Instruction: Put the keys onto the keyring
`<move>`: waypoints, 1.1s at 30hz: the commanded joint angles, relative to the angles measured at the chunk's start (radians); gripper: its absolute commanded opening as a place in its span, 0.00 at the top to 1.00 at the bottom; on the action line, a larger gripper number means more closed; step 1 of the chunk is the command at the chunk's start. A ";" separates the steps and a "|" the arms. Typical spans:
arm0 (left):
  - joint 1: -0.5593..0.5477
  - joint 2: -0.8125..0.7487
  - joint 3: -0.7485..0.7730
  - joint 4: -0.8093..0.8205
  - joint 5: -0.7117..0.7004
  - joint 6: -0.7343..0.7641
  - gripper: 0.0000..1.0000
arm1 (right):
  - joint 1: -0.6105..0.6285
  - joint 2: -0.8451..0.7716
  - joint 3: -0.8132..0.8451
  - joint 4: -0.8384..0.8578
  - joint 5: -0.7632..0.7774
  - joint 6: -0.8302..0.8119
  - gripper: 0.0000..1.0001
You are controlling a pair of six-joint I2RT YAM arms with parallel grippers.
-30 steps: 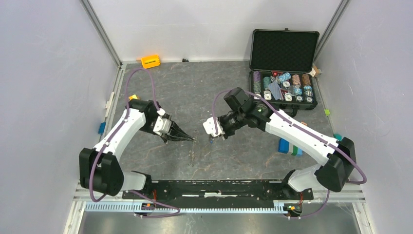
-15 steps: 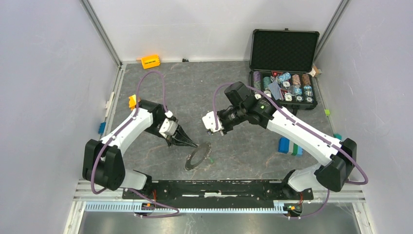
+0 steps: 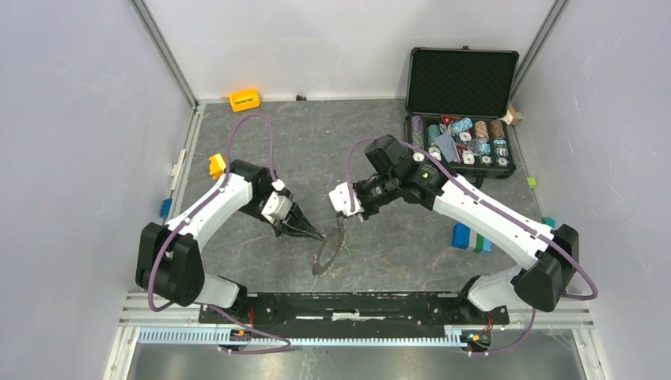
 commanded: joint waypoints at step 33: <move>-0.063 -0.054 0.001 -0.085 0.061 0.418 0.98 | 0.163 -0.137 -0.078 -0.036 0.060 -0.092 1.00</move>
